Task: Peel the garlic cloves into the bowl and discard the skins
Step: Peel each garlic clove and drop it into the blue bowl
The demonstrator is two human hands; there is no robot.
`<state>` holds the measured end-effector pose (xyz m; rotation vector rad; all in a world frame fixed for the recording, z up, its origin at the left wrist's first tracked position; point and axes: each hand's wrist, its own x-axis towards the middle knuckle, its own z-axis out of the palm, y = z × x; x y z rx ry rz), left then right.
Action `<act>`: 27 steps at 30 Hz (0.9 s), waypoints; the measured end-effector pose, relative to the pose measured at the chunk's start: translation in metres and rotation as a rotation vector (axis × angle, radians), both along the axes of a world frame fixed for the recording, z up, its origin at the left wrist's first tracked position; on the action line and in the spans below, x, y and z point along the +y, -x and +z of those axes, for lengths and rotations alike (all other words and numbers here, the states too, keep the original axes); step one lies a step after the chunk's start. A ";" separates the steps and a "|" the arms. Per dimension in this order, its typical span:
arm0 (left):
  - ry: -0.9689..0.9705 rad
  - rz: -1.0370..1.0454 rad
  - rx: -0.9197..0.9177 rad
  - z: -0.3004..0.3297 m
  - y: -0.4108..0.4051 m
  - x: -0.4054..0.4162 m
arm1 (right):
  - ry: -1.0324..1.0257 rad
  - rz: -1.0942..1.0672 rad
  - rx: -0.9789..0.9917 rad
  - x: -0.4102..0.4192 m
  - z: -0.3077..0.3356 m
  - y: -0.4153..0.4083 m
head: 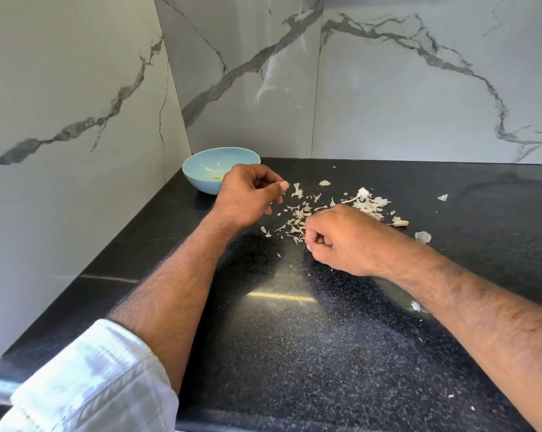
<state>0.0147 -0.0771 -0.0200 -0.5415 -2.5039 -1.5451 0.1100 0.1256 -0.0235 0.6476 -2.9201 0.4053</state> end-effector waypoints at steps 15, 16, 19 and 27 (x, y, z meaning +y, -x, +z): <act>0.034 -0.019 -0.006 -0.003 0.001 0.003 | -0.028 0.036 -0.139 -0.010 -0.004 -0.007; 0.035 -0.023 -0.008 -0.004 0.001 0.003 | -0.001 0.041 -0.127 -0.008 -0.001 -0.006; 0.027 -0.030 -0.006 -0.005 0.002 0.002 | 0.245 0.058 0.031 -0.001 0.011 -0.011; 0.019 -0.057 -0.015 -0.003 -0.003 0.006 | 0.042 -0.005 -0.173 -0.004 0.000 -0.008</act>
